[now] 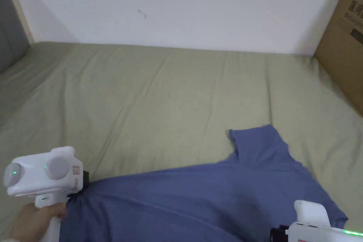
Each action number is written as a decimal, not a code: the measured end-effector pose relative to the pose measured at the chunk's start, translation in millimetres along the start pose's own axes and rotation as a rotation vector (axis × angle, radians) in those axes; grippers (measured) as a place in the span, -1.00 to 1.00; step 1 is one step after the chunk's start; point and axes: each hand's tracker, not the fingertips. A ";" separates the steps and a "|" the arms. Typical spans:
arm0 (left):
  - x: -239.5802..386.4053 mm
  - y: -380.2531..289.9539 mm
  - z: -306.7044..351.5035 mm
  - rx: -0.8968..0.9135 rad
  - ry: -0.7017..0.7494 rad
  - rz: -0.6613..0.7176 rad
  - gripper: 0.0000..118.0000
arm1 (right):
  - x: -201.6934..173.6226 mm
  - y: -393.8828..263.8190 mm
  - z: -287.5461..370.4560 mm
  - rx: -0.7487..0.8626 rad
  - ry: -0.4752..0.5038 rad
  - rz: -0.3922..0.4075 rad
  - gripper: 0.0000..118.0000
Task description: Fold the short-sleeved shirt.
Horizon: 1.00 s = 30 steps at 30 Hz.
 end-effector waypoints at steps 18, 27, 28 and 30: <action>13.8 -0.7 38.7 0.129 -0.011 -0.054 -0.95 | 81.8 201.9 -62.8 -0.011 -0.099 0.097 0.68; 15.0 3.3 30.1 0.102 0.004 -0.092 -0.95 | 106.0 198.9 -120.0 -0.126 -0.110 0.069 0.02; 16.1 3.9 30.5 0.107 0.008 -0.091 -0.95 | 102.8 199.5 -116.0 -0.115 -0.106 0.073 -0.32; 15.9 5.1 31.5 0.106 0.003 -0.090 -0.95 | 96.8 198.9 -109.2 -0.085 -0.137 0.127 -0.97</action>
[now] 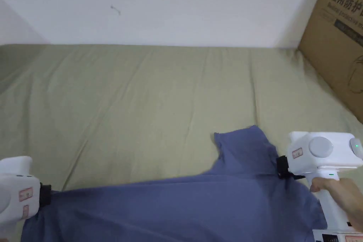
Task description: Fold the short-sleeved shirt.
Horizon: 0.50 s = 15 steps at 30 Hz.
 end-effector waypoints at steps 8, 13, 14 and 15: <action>4.1 13.2 49.3 0.070 -0.003 -0.041 -0.95 | -0.6 -1.6 75.9 0.115 0.099 -0.111 -0.97; 7.0 28.2 103.1 0.169 -0.009 -0.041 -0.95 | -0.9 -6.1 148.0 0.206 0.058 -0.061 -0.97; 7.7 32.0 114.4 0.190 -0.015 -0.042 -0.95 | 1.7 -6.2 163.1 0.219 0.067 -0.069 -0.97; 9.0 36.1 125.9 0.214 -0.015 -0.043 -0.95 | 4.2 -7.0 180.0 0.261 0.078 -0.086 -0.97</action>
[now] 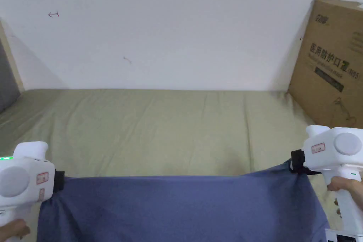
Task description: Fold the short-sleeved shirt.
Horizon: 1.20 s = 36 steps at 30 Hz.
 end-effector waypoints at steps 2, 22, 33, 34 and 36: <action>2.7 17.4 20.5 0.034 -0.012 -0.014 -0.95 | 2.0 10.9 30.6 0.035 0.004 -0.013 -0.97; 33.1 277.4 163.9 0.439 0.162 -0.058 -0.95 | -60.5 230.0 231.3 0.473 -0.058 -0.038 -0.97; 23.7 371.5 192.8 0.613 0.250 -0.049 -0.95 | -111.1 318.5 309.7 0.655 -0.092 0.011 -0.97; 23.9 373.0 192.8 0.625 0.278 -0.049 -0.95 | -114.4 322.0 312.8 0.662 -0.093 0.019 -0.97; 24.3 375.2 185.6 0.633 0.289 -0.044 -0.95 | -106.4 314.2 305.0 0.657 -0.089 0.019 -0.97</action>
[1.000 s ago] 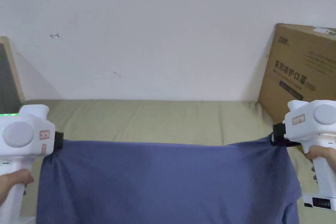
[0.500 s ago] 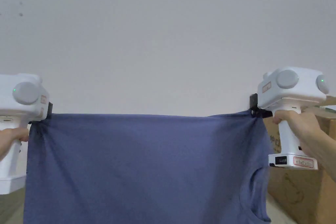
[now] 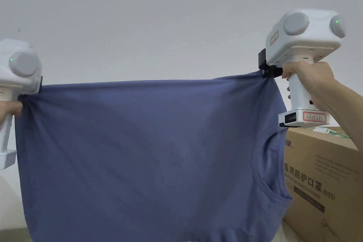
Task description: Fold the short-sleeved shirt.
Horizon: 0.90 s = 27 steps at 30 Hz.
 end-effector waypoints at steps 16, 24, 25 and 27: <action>81.6 -320.8 -111.8 -0.482 -0.040 -0.049 -0.95 | 5.6 -298.5 -166.7 -0.512 -0.003 0.079 -0.97; 99.3 -477.7 -117.9 -0.755 -0.055 -0.042 -0.95 | 35.4 -457.0 -217.4 -0.804 -0.019 0.042 -0.97; 96.8 -484.6 -112.7 -0.761 -0.058 -0.039 -0.95 | 40.1 -464.9 -217.5 -0.814 -0.018 0.035 -0.97; 85.8 -495.9 -97.4 -0.749 -0.076 0.015 -0.95 | 47.7 -475.7 -207.2 -0.825 0.005 0.010 -0.97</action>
